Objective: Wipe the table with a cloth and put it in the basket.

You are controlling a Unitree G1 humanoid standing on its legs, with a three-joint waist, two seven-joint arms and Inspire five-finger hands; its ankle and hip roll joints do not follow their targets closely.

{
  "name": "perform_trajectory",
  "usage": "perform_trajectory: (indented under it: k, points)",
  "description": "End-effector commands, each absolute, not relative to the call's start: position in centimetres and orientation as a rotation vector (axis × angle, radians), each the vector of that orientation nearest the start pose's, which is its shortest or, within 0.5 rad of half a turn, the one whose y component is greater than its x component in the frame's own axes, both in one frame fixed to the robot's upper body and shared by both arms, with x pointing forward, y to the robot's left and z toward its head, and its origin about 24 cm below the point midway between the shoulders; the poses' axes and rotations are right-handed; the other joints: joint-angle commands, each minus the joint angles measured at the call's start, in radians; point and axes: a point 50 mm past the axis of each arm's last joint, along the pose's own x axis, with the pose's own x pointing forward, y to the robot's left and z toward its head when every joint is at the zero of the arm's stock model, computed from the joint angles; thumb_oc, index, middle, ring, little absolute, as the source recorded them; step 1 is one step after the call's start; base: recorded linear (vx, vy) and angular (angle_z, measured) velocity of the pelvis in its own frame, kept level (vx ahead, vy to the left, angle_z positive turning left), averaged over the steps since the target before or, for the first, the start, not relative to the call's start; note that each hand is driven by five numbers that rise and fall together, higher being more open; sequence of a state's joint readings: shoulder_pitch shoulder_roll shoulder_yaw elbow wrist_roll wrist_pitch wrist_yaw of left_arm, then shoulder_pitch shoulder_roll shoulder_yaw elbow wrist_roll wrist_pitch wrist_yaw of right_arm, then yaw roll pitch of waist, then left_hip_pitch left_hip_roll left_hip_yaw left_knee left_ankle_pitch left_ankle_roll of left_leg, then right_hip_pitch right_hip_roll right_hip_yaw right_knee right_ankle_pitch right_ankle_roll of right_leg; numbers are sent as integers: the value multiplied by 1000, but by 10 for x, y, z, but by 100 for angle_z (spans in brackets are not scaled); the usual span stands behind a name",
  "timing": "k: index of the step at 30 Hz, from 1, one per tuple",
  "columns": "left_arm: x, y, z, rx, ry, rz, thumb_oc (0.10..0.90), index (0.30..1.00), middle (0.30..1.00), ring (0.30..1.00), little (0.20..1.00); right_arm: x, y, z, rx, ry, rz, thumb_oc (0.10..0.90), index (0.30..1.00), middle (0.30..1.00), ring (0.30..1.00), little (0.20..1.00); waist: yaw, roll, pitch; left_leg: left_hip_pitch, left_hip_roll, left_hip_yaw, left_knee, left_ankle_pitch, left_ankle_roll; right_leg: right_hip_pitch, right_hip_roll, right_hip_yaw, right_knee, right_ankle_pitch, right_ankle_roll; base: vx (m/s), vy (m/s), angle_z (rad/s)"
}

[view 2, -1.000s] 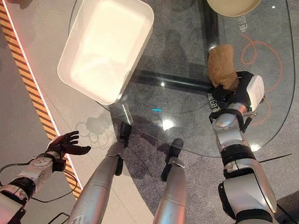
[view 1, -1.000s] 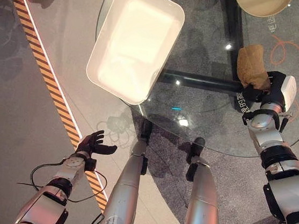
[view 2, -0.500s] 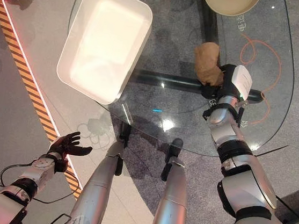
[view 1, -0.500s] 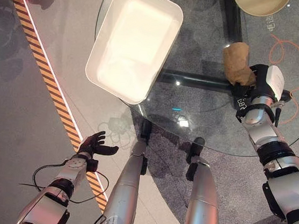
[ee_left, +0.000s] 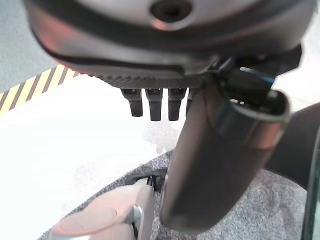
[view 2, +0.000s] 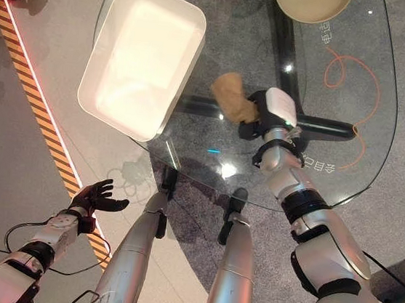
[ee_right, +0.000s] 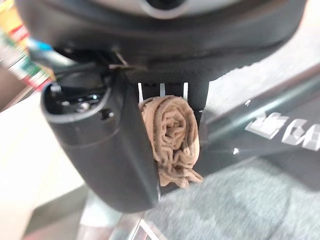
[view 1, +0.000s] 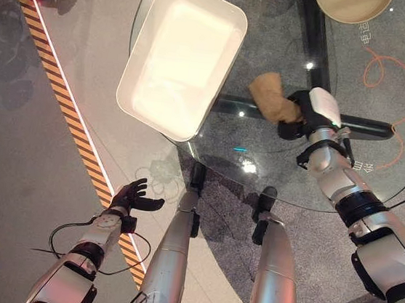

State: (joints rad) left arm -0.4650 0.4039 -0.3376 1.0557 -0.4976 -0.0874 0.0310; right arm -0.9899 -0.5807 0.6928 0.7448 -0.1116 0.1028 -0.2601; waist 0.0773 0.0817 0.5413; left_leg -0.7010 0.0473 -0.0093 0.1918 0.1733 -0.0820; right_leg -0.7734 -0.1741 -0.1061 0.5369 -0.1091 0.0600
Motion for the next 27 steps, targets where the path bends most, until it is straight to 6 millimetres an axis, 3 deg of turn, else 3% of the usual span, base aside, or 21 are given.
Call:
perform_trajectory:
  k: [1, 11, 19, 27]
  points:
    - [280, 250, -51, 133, 579, 173, 800, 900, 900, 900, 900, 391, -135, 166, -1127, -284, 145, 100, 300, 300, 300, 200, 7, -1, -21, 9, -58, 18, 126, -153, 42, 47, 16, -64, -141, 85, 4, 0, 0, 0]
    - [280, 252, -50, 94, 565, 206, 800, 900, 900, 900, 900, 372, -109, 136, -1156, -277, 364, 100, 300, 300, 300, 200, -6, -4, -21, 9, -59, 23, 113, -140, 34, 45, 10, -62, -153, 92, 7, 0, 0, 0]
    - [283, 261, -45, -66, 528, 309, 800, 900, 900, 900, 900, 369, -114, 120, -1161, -218, 380, 100, 300, 300, 300, 200, -10, -8, -21, 14, -54, 25, 101, -133, 31, 46, 11, -61, -155, 89, 9, 0, 0, 0]
    - [294, 279, -25, -230, 406, 491, 800, 900, 900, 900, 900, 370, -118, 111, -1159, -168, 374, 100, 300, 300, 300, 200, -3, -16, -21, 15, -52, 15, 105, -134, 30, 49, 10, -68, -143, 82, 8, 1, -15, 0]
